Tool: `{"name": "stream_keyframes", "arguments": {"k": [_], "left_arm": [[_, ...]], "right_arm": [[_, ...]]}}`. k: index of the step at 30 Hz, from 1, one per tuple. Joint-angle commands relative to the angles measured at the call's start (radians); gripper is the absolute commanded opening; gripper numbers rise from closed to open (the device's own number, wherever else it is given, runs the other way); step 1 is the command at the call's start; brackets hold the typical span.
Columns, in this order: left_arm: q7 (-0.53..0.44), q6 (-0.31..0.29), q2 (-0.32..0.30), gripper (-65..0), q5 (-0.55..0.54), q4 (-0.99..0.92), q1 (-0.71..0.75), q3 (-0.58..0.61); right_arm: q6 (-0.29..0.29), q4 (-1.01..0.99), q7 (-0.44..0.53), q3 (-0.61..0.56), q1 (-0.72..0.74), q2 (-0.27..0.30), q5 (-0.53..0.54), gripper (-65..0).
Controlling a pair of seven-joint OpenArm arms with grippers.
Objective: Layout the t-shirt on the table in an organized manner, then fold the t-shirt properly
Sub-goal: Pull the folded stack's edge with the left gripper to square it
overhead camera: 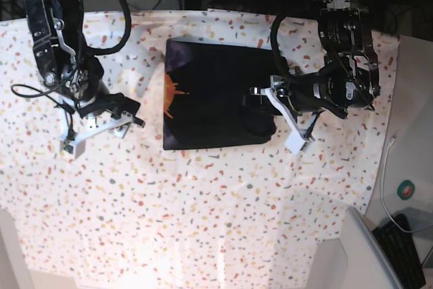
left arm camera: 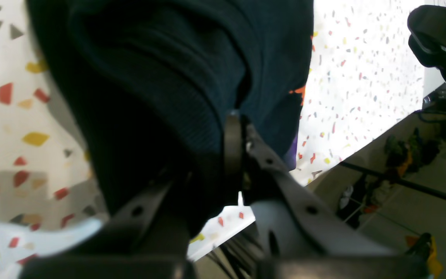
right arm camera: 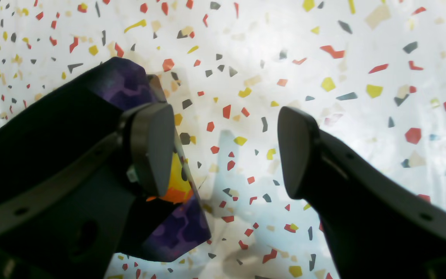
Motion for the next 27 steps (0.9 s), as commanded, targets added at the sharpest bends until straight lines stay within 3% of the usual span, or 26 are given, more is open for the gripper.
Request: {"name": "stream_keyframes", "arguments": {"k": [1, 10, 27], "left_arm": [[-0.006, 0.000, -0.003, -65.0, -0.016, 0.016, -0.012, -0.001], [-0.013, 0.000, -0.008, -65.0, -0.015, -0.121, -0.015, -0.006], [-0.015, 0.000, -0.043, -65.0, -0.012, -0.127, -0.026, -0.007]], "right_arm": [[0.004, 0.015, 0.018, 0.003, 0.014, 0.005, -0.003, -25.8], [0.004, 0.015, 0.018, 0.003, 0.011, 0.005, -0.003, -25.8], [0.004, 0.015, 0.018, 0.001, 0.012, -0.006, -0.003, -25.8]]}}
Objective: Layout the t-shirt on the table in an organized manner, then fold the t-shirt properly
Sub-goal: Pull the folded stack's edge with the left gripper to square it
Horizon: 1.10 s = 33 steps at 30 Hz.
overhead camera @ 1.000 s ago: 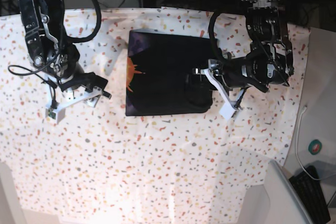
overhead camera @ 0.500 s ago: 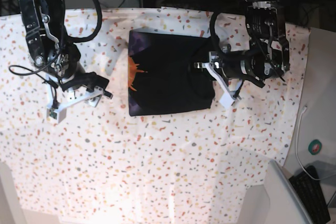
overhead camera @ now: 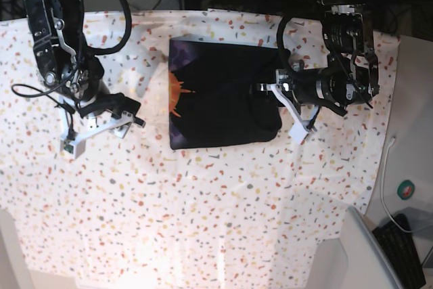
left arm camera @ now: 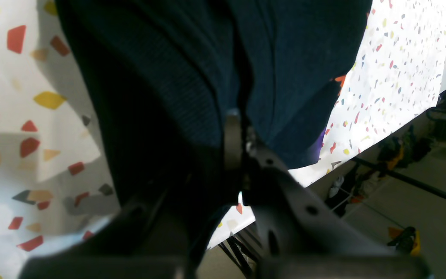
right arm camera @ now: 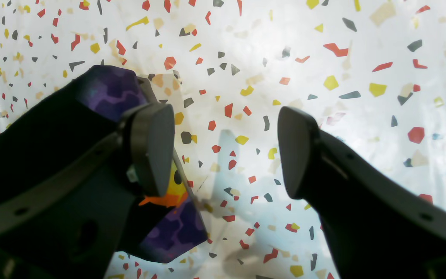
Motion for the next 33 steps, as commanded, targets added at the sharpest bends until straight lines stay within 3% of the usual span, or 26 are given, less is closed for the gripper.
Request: {"name": "stream_keyframes", "arguments": {"k": [1, 2, 7, 9, 11, 15, 27, 33], "left_arm": [[-0.006, 0.000, -0.006, -65.0, -0.016, 0.013, -0.012, -0.001], [-0.006, 0.000, -0.011, -65.0, -0.016, 0.013, -0.010, -0.001], [-0.006, 0.000, -0.044, -26.0, -0.019, 0.024, -0.003, -0.003], [-0.006, 0.000, -0.064, -14.3, -0.020, 0.024, -0.001, -0.003], [-0.006, 0.000, -0.083, -7.9, -0.020, 0.022, 0.000, -0.018], [0.000, -0.003, -0.089, -7.2, -0.023, 0.024, 0.023, -0.075], [0.000, -0.007, -0.103, -7.2, -0.026, 0.102, 0.108, -0.066], [-0.005, -0.003, -0.103, -7.2, -0.023, 0.147, 0.134, 0.035]], "right_arm": [[0.004, 0.015, 0.017, 0.001, 0.011, -0.007, -0.002, -25.8], [0.004, 0.015, 0.017, 0.001, 0.011, -0.010, -0.002, -25.8], [0.004, 0.015, 0.017, 0.001, 0.011, -0.017, -0.002, -25.8], [0.004, 0.015, 0.017, 0.001, 0.011, -0.017, -0.002, -25.7], [0.004, 0.015, 0.017, 0.001, 0.011, -0.017, -0.002, -25.5], [0.004, 0.015, 0.017, -0.014, 0.008, -0.017, -0.002, -25.5], [0.004, -0.053, 0.018, -0.057, 0.039, -0.016, -0.003, -25.7], [0.004, -0.071, 0.069, -0.057, 0.037, -0.016, -0.003, -25.5]]}}
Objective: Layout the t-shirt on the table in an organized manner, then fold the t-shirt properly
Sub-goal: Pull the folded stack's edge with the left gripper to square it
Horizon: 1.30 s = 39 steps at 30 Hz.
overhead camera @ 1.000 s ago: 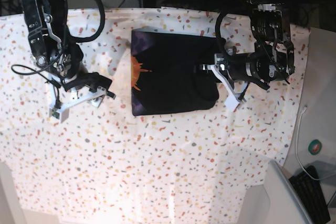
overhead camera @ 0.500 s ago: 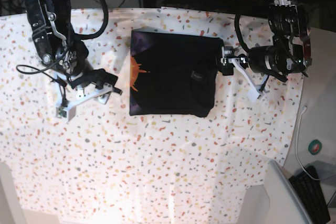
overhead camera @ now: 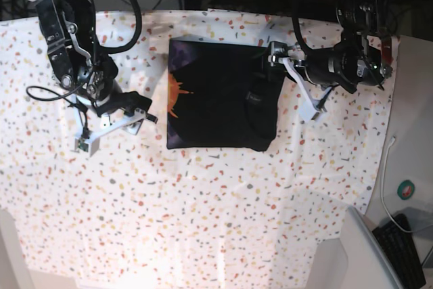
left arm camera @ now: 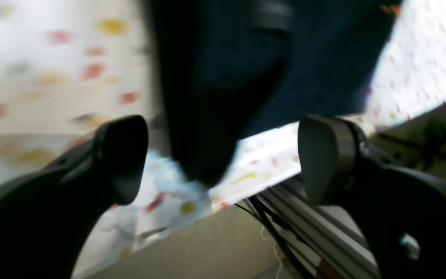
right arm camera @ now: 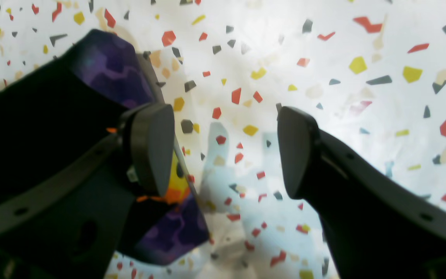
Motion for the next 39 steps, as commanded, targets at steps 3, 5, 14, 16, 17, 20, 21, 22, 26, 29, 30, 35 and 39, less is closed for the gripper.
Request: {"name": "stream_keyframes", "arguments": {"k": [3, 5, 14, 16, 17, 20, 21, 22, 26, 29, 30, 35, 39], "left_arm": [[-0.005, 0.000, -0.010, -7.2, -0.009, -0.018, -0.010, 0.013], [-0.005, 0.000, -0.009, -7.2, -0.009, -0.020, -0.010, 0.013], [-0.005, 0.002, -0.009, -47.6, -0.009, -0.023, -0.006, 0.042], [-0.005, 0.002, -0.009, -58.7, -0.008, -0.023, -0.003, 0.050], [-0.005, 0.002, -0.009, -64.0, -0.008, -0.023, -0.002, 0.050], [0.001, 0.002, -0.009, -65.0, -0.009, -0.023, 0.000, 0.044], [0.003, 0.002, -0.010, -65.0, -0.009, -0.021, 0.001, 0.044], [0.003, 0.003, -0.010, -65.0, -0.009, -0.021, 0.010, 0.042], [0.003, 0.003, -0.010, -65.0, -0.011, -0.023, 0.036, 0.039], [0.003, 0.003, -0.006, -65.0, -0.011, -0.023, 0.050, -0.007], [0.003, 0.003, 0.003, -65.0, -0.012, -0.023, 0.049, -0.024], [0.004, 0.003, 0.008, -65.0, -0.012, -0.023, 0.050, -0.068], [0.004, 0.003, 0.008, -65.0, -0.012, -0.024, 0.050, -0.071]], "right_arm": [[0.003, 0.014, 0.019, 0.003, 0.013, 0.003, 0.000, -25.5], [0.003, 0.014, 0.022, 0.003, 0.013, 0.003, 0.000, -25.5], [0.003, 0.010, 0.024, 0.003, 0.013, 0.003, 0.000, -25.5], [0.003, 0.010, 0.024, 0.003, 0.013, 0.003, 0.000, -25.5], [0.003, 0.010, 0.024, 0.003, 0.013, 0.003, 0.000, -25.5], [0.003, 0.010, 0.024, 0.003, 0.013, 0.003, 0.000, -25.5], [0.003, 0.010, 0.024, 0.003, 0.013, 0.003, 0.000, -25.7], [0.003, 0.010, 0.024, 0.003, 0.012, 0.003, 0.000, -25.7], [0.003, 0.010, 0.024, 0.003, 0.009, 0.003, 0.000, -25.7], [0.003, 0.010, 0.024, 0.003, 0.007, 0.002, 0.000, -25.7], [0.003, 0.010, 0.024, 0.003, 0.007, 0.002, 0.000, -25.8], [0.003, 0.010, 0.024, 0.003, 0.007, 0.002, 0.000, -25.8], [0.003, 0.010, 0.024, 0.003, 0.007, 0.002, 0.000, -25.8]]}}
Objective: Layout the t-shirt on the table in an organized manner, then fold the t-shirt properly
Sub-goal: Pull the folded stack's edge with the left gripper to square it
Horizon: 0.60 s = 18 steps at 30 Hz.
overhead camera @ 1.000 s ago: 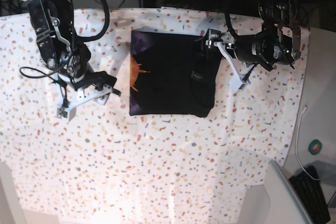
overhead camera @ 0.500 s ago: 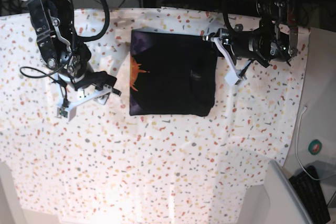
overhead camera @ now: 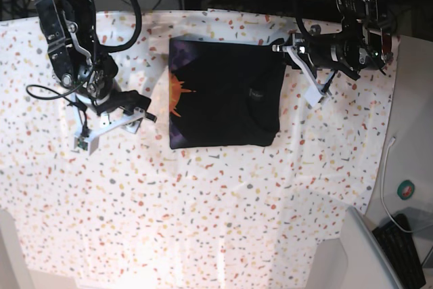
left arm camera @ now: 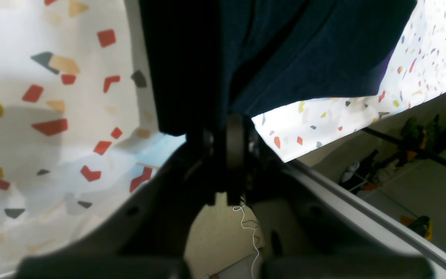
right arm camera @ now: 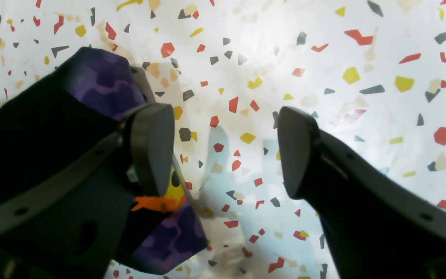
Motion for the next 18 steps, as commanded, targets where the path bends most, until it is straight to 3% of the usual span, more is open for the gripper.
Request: {"name": "stream_keyframes", "arguments": {"k": [1, 12, 18], "left_arm": [[0.000, 0.000, -0.007, -65.0, -0.014, 0.006, -0.004, -0.005], [-0.006, 0.000, -0.009, -65.0, -0.013, -0.072, -0.019, -0.008], [-0.007, 0.000, -0.012, -38.2, -0.011, -0.054, -0.039, -0.008]], "right_arm": [[0.003, 0.015, 0.016, 0.003, 0.013, 0.002, 0.000, -25.8], [0.003, 0.015, 0.016, -0.002, 0.010, 0.002, 0.000, -25.7], [0.003, 0.021, 0.043, -0.135, 0.013, 0.008, 0.000, -25.8]]}}
